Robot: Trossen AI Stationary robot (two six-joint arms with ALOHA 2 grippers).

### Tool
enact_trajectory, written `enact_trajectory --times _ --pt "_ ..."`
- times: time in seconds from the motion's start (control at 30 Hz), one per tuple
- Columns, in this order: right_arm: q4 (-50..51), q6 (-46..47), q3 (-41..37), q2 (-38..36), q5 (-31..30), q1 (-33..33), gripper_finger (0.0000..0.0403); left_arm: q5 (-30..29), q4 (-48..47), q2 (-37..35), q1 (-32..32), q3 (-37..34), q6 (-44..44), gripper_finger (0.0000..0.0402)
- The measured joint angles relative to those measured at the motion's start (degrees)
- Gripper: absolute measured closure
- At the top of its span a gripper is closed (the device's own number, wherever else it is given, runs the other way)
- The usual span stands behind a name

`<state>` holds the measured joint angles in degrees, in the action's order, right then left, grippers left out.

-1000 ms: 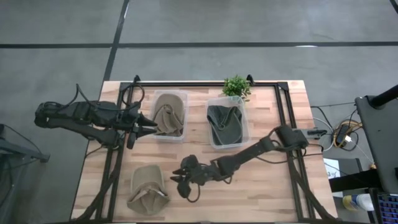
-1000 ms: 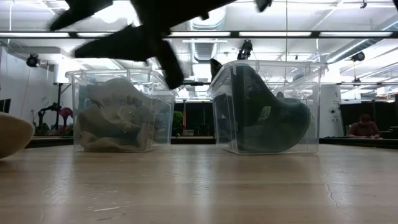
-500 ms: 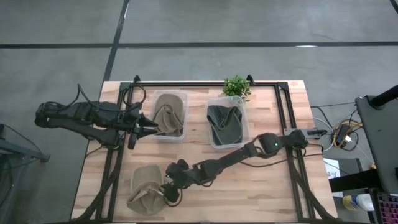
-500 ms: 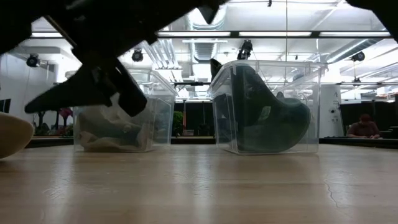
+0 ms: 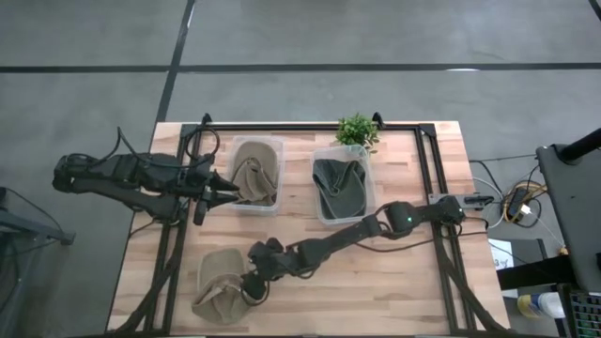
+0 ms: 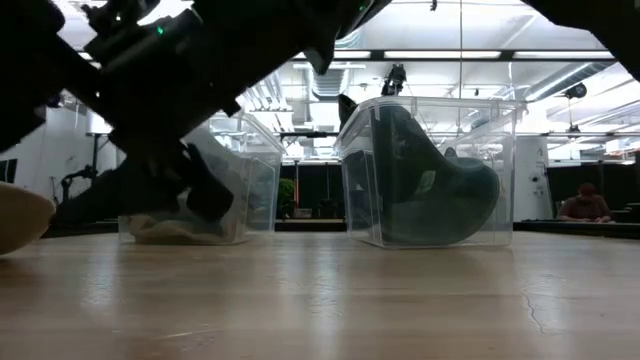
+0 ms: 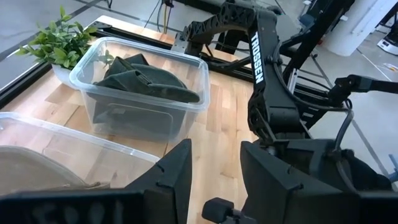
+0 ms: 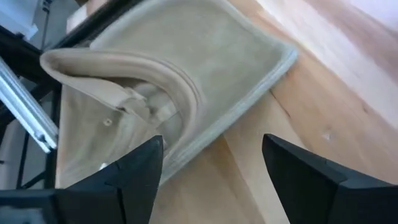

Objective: Pick & Place hat
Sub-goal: Put the brown cap into the left transparent bin

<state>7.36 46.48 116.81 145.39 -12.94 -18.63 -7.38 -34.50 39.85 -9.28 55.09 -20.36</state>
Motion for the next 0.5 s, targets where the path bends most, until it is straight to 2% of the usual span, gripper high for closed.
enact_trajectory --times 0.27,0.5 --pt "-0.68 -0.13 0.07 0.08 0.14 0.28 0.016 -0.04 0.0 0.03 0.02 0.0 0.33 0.0273" --pt "-2.16 0.03 0.02 0.08 3.39 0.52 0.0212 -1.07 -0.02 0.05 0.02 -0.02 0.76 0.0273"
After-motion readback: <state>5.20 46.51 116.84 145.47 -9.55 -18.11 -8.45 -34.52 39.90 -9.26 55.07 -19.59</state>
